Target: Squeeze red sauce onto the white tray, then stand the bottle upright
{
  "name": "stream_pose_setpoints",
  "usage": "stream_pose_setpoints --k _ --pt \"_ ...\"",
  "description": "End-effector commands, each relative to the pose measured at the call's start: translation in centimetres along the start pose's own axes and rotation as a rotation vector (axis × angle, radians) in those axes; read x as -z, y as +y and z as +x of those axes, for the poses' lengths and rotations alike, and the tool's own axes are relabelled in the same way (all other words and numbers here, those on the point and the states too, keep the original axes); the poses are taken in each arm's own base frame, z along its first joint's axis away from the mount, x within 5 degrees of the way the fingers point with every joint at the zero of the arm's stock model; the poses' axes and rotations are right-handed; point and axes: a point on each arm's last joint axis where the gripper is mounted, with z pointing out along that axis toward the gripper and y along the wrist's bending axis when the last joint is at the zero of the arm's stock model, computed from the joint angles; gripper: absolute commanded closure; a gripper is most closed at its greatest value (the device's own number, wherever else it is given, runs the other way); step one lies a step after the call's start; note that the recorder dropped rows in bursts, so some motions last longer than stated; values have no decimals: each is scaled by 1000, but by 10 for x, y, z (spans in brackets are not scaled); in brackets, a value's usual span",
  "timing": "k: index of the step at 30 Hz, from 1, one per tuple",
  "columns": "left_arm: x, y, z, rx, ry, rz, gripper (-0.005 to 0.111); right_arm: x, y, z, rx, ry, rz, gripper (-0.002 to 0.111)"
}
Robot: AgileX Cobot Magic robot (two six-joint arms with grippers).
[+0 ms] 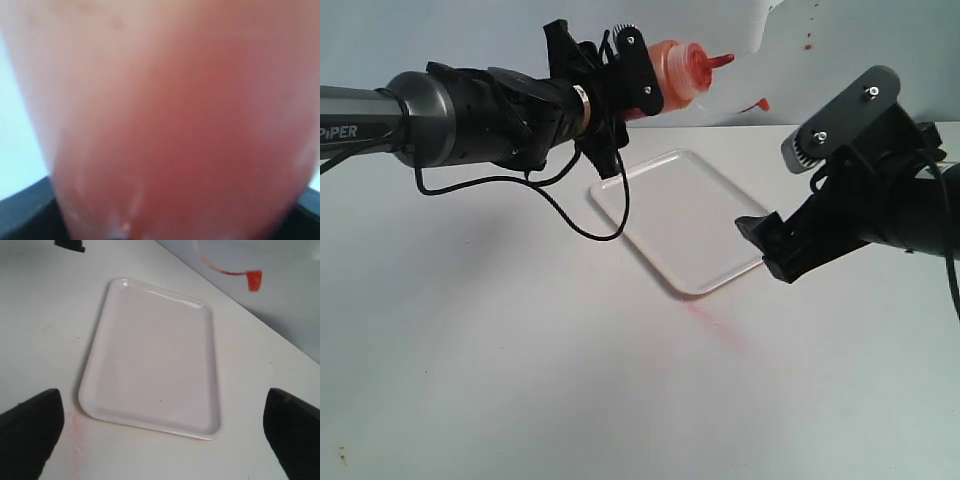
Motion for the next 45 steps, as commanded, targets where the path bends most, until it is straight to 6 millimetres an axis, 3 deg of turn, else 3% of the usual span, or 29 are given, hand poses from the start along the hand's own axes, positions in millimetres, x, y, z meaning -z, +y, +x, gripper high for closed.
stream_pose_setpoints --k 1,45 --pt "8 21 3 -102 88 -123 107 0 9 -5 26 -15 -30 3" --pt "1 13 8 -638 155 -87 107 0 15 -8 40 -26 -42 3"
